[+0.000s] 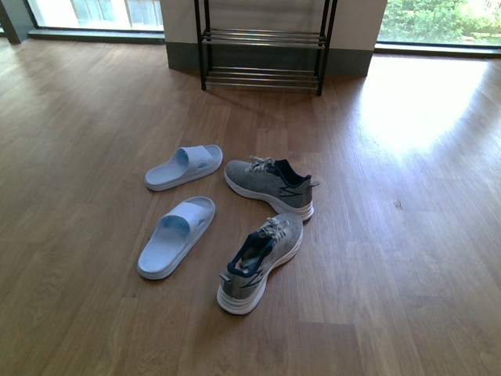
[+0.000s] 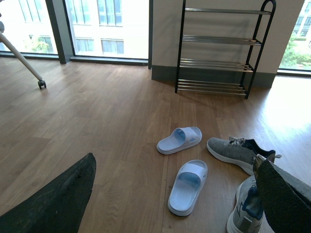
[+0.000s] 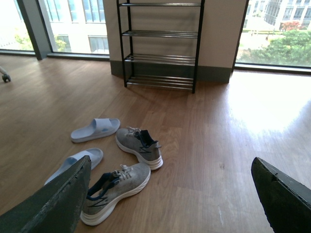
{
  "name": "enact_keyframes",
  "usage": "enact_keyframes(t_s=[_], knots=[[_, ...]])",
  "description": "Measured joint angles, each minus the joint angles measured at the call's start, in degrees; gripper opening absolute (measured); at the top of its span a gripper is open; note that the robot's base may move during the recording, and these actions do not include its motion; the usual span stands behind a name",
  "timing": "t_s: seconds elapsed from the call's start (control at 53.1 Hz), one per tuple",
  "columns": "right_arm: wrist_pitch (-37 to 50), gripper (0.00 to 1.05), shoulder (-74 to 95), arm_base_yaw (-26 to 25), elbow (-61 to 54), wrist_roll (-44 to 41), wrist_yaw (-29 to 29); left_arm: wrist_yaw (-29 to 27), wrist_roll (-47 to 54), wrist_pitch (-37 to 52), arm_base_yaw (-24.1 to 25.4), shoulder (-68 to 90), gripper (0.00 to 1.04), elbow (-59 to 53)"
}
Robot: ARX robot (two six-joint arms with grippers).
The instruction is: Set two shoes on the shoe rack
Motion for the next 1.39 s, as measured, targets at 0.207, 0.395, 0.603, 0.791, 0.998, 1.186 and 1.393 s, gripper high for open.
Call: enact_keyframes(t_s=[0.207, 0.395, 0.603, 0.791, 0.998, 1.186, 1.393], knots=[[0.0, 0.96, 0.0, 0.0, 0.0, 0.0, 0.0, 0.0, 0.0, 0.0, 0.0, 0.0, 0.95, 0.0], [0.0, 0.96, 0.0, 0.0, 0.0, 0.0, 0.0, 0.0, 0.0, 0.0, 0.0, 0.0, 0.95, 0.0], [0.0, 0.96, 0.0, 0.0, 0.0, 0.0, 0.0, 0.0, 0.0, 0.0, 0.0, 0.0, 0.95, 0.0], [0.0, 0.96, 0.0, 0.0, 0.0, 0.0, 0.0, 0.0, 0.0, 0.0, 0.0, 0.0, 0.95, 0.0], [0.0, 0.96, 0.0, 0.0, 0.0, 0.0, 0.0, 0.0, 0.0, 0.0, 0.0, 0.0, 0.95, 0.0], [0.0, 0.96, 0.0, 0.0, 0.0, 0.0, 0.0, -8.8, -16.3, -7.2, -2.8, 11.4, 0.95, 5.1], [0.0, 0.96, 0.0, 0.0, 0.0, 0.0, 0.0, 0.2, -33.3, 12.4, -1.0, 44.9, 0.95, 11.8]])
